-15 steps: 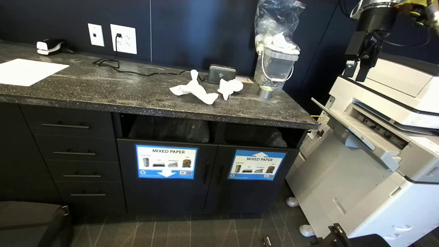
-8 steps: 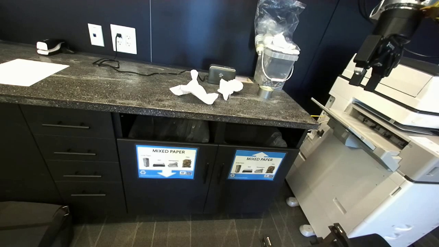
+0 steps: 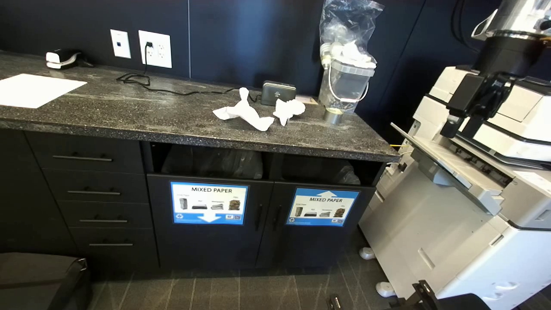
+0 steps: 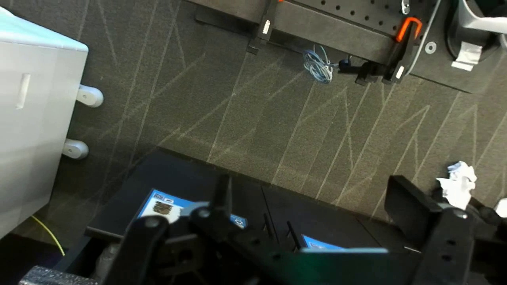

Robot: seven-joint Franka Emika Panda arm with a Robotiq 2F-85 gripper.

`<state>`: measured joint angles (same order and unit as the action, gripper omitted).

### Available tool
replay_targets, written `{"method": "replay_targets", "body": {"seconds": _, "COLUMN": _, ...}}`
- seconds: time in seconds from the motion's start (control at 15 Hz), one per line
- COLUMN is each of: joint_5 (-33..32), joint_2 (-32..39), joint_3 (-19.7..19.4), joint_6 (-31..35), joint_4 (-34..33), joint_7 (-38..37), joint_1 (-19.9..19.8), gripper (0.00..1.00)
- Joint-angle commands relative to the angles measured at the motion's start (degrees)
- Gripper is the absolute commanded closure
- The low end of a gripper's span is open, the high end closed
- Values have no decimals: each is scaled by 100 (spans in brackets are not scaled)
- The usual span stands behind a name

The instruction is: Place two crumpled papers inside the bin on the right

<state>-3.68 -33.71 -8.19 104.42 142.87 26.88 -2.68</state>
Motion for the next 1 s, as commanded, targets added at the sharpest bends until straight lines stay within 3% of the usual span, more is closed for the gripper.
{"method": "replay_targets", "body": {"seconds": 0.0, "joint_5": -345, "joint_2": -271, "joint_3": 181, "joint_6": 402, "joint_4": 424, "joint_7": -284, "joint_1": 86, "gripper": 0}}
{"method": "replay_targets", "body": {"seconds": 0.73, "joint_5": -544, "joint_2": -313, "joint_3": 353, "joint_6": 921, "joint_4": 799, "joint_7": -848, "joint_1": 125, "gripper": 0}}
{"method": "replay_targets", "body": {"seconds": 0.93, "joint_5": -454, "joint_2": -85, "joint_3": 251, "joint_6": 709, "joint_4": 630, "joint_7": -677, "joint_1": 172, "gripper": 0}}
